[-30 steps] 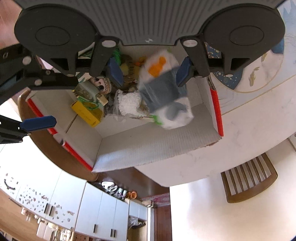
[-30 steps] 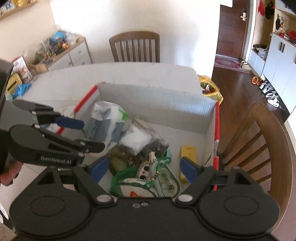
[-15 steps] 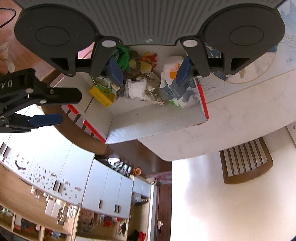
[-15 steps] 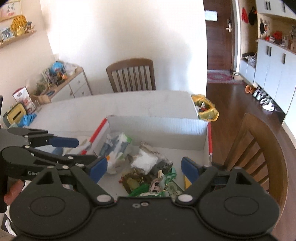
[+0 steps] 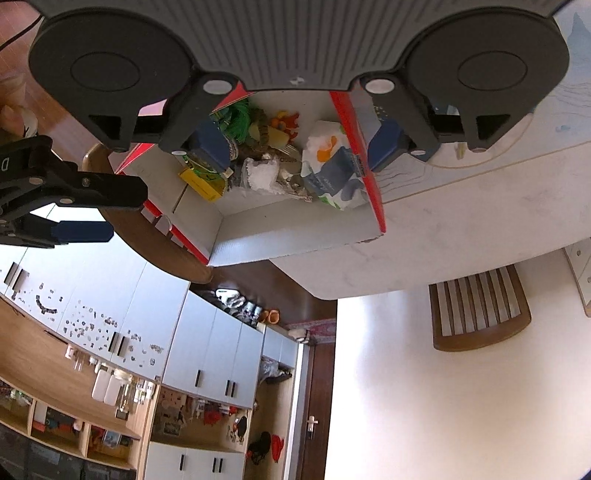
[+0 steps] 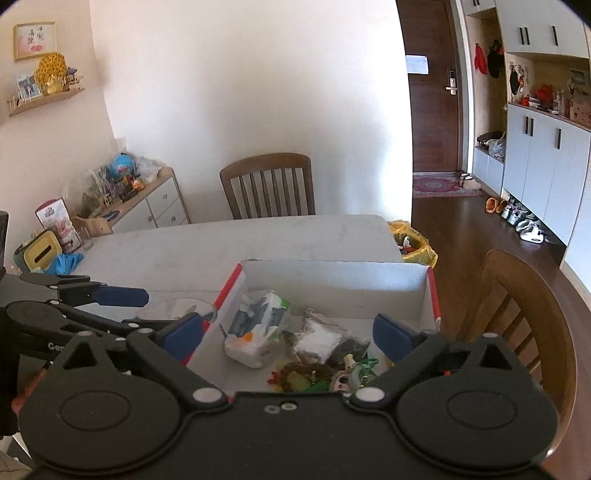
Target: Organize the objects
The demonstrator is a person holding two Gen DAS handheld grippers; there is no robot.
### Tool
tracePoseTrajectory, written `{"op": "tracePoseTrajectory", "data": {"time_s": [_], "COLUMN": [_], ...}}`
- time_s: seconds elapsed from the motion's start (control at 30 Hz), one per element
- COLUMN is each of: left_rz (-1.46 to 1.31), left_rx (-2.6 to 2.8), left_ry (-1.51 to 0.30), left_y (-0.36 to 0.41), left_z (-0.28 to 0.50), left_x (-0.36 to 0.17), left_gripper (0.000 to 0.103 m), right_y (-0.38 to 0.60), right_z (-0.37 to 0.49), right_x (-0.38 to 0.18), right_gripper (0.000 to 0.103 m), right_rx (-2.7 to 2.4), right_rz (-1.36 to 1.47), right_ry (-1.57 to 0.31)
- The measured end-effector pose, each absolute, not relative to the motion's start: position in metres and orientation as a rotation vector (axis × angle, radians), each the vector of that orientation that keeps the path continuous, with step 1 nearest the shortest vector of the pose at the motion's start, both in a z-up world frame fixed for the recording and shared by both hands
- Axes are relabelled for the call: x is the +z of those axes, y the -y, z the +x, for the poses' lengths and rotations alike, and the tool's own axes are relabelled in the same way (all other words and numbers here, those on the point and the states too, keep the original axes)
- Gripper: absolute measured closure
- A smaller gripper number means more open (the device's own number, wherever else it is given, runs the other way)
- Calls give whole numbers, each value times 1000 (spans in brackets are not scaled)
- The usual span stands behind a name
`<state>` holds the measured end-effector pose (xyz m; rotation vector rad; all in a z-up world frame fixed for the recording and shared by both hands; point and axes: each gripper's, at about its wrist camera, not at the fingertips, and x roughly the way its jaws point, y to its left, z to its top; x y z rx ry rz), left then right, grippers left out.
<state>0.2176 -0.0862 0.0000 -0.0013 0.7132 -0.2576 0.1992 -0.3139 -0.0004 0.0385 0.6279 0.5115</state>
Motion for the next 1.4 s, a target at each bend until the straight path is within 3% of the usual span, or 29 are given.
{"op": "tracePoseTrajectory", "data": {"time_s": [0.27, 1.4], "left_rz": [-6, 25], "left_rx": [-275, -327], "left_ry": [-691, -608], "left_y": [72, 48], "left_z": [205, 167], "left_x": [1, 3], "left_gripper": [1, 1], "right_y": [310, 299], "right_z": [181, 139], "right_x": [-4, -16], "right_gripper": [1, 1], "right_rx": [482, 409], "right_rz": [88, 175], "right_ry": [-593, -596]}}
